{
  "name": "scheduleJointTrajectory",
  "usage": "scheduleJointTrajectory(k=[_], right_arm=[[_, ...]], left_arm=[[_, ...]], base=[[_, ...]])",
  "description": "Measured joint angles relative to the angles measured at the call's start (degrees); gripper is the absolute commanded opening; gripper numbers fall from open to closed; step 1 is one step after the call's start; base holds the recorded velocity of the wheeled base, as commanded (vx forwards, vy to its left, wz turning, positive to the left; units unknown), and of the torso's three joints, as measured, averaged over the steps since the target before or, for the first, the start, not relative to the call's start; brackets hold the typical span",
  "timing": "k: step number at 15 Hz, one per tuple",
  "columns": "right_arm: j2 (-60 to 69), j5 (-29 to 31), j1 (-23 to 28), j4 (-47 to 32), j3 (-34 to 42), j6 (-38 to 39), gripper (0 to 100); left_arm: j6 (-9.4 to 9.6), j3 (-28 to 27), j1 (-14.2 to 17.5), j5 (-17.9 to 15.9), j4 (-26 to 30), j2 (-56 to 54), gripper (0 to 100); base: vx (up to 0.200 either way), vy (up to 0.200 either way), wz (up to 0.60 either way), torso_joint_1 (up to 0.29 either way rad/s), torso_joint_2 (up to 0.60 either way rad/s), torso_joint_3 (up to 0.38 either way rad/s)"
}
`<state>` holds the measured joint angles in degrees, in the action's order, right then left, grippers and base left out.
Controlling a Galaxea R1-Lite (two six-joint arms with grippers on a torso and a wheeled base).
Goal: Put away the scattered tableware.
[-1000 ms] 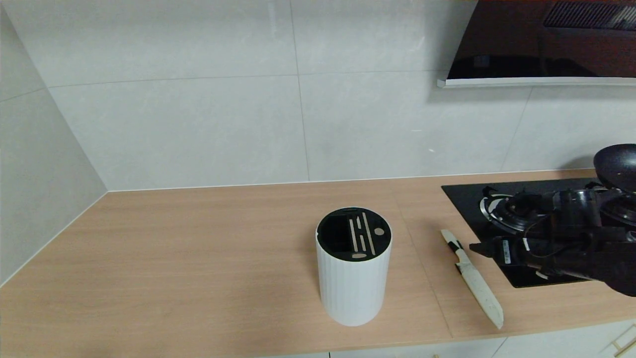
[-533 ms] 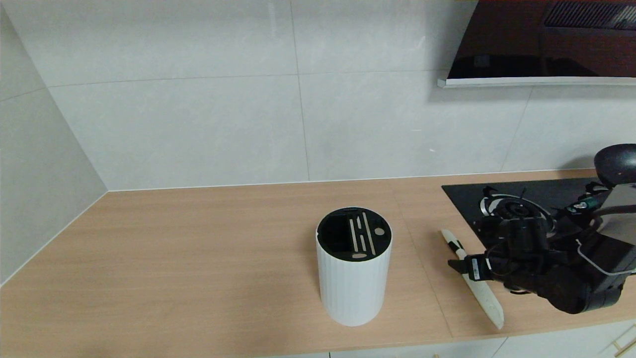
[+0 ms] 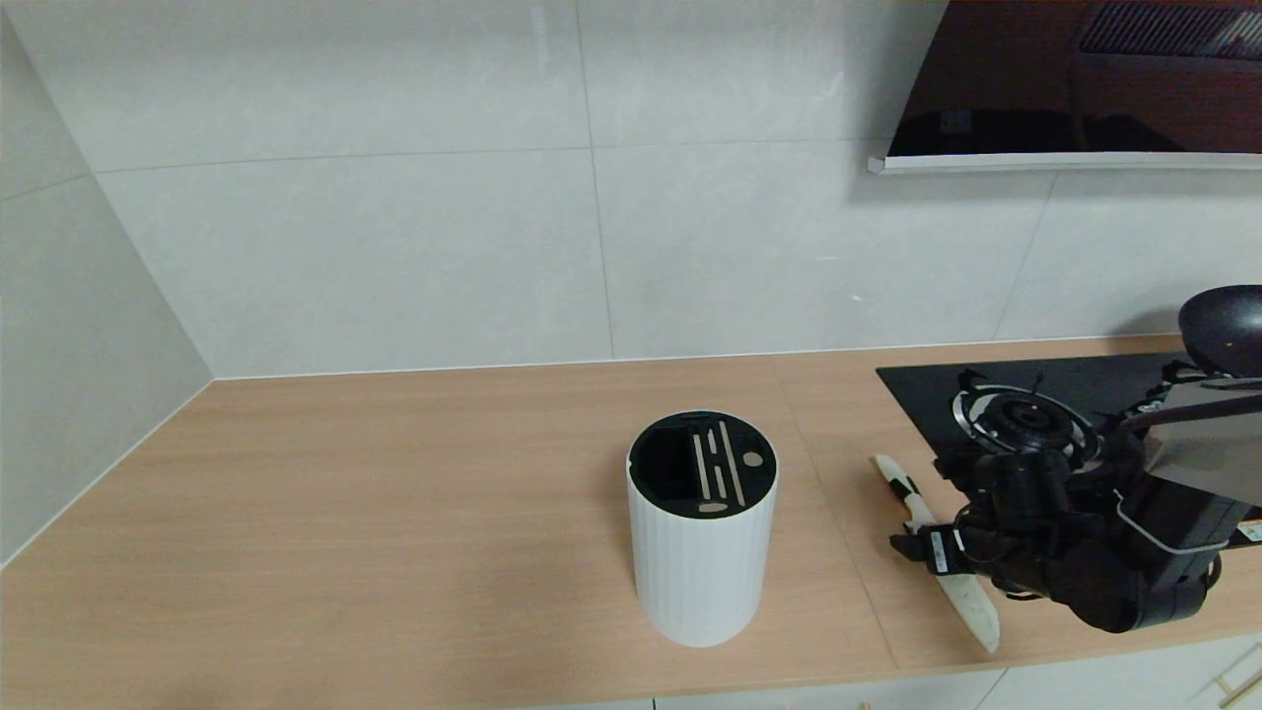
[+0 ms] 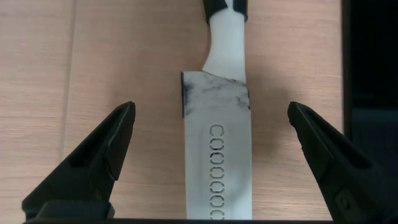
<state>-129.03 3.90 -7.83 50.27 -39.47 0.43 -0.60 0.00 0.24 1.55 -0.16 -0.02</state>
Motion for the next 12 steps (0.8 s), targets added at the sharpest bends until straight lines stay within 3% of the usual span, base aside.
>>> scheduleJointTrajectory(k=[12], right_arm=[[-0.4,3.1,-0.1,0.0,-1.1,0.0,100]], left_arm=[[0.0,0.0,0.0,0.0,0.0,0.0,100]], base=[[0.0,0.0,0.0,0.0,0.0,0.0]])
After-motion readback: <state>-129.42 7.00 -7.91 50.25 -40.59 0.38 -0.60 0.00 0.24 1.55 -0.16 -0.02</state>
